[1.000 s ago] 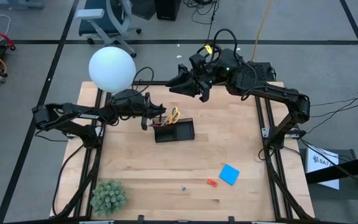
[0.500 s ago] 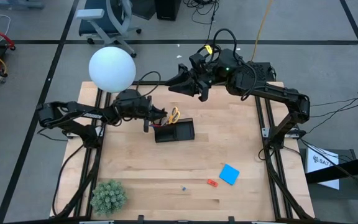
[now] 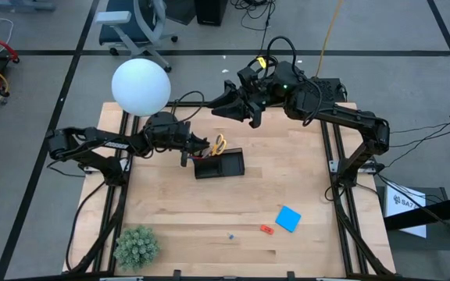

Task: Pick and place office supplies into organizer
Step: Put the black pen into the black organizer, then put the orange eraser into the black organizer

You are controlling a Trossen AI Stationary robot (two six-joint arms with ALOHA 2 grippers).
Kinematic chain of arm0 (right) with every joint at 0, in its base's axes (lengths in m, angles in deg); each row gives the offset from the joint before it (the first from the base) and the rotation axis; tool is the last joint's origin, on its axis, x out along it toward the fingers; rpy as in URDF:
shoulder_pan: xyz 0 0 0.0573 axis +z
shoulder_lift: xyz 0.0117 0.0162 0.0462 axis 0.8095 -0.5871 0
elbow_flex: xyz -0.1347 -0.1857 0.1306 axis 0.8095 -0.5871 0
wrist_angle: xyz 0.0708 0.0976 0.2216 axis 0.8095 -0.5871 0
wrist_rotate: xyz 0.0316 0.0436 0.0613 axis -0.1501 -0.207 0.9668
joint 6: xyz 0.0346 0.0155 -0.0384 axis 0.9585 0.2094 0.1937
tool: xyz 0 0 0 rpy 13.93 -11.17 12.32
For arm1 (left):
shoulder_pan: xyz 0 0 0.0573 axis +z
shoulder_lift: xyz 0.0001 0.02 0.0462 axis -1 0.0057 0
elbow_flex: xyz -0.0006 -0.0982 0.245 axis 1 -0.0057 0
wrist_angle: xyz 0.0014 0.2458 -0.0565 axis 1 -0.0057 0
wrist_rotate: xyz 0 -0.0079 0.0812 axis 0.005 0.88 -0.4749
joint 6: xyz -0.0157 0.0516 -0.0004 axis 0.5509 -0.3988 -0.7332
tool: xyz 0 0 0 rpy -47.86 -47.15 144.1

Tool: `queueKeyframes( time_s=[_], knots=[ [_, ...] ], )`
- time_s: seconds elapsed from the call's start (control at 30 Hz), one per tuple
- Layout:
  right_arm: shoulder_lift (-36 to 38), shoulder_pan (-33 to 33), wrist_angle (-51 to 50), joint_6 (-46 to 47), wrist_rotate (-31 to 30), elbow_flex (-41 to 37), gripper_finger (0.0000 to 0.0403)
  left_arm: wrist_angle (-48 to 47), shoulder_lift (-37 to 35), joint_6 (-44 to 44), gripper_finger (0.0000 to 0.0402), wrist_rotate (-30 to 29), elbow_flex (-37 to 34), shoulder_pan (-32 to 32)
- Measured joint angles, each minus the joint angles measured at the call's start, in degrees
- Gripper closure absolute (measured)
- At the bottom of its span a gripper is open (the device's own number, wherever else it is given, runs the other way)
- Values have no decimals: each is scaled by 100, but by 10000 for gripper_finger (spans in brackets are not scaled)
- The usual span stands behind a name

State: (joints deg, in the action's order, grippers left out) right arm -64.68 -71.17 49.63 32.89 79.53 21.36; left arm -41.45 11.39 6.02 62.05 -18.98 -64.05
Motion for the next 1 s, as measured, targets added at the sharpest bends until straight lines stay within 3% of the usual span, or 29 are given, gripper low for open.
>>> queueKeyframes(
  time_s=[0.43, 0.77, 1.0],
  knots=[
    [2, 0, -80, -150, 0, 0, 248, -140, 0, 25, 363, 146, 0, -289],
    [0, 0, -80, -189, 0, 0, 248, -129, -2, 410, 277, -153, 0, -409],
    [0, 0, -83, -193, 1, 0, 248, 113, -4, 945, 245, -151, 42, -416]
  ],
)
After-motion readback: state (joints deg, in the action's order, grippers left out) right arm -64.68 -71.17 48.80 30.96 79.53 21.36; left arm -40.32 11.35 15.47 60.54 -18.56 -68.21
